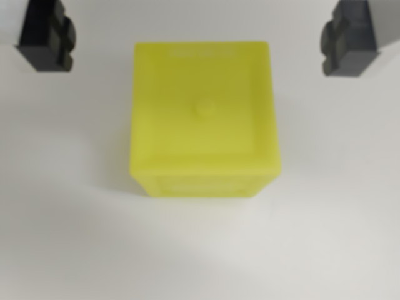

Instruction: Pick yellow cube

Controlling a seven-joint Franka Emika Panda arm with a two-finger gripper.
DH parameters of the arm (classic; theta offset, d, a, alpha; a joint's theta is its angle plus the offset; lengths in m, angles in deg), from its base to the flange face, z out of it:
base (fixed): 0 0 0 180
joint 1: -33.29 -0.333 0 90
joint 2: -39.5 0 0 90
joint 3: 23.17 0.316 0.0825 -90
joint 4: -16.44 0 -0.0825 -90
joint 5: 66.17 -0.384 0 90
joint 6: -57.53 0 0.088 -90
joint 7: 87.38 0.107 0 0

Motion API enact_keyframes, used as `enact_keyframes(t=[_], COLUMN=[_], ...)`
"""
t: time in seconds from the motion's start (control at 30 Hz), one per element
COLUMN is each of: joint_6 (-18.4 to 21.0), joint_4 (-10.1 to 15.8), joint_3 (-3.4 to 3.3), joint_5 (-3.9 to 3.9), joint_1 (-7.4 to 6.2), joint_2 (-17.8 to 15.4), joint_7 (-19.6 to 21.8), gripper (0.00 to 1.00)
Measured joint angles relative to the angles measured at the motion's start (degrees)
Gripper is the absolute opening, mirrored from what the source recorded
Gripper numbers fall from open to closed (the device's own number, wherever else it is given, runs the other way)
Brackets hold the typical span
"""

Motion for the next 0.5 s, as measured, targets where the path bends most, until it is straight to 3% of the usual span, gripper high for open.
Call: enact_keyframes(t=[0.5], joint_6=[-1.8], joint_4=[-1.1], joint_3=[-0.06], joint_5=[-0.43], joint_1=[-0.22], joint_2=[2.9], joint_7=[-0.6], gripper=[1.00])
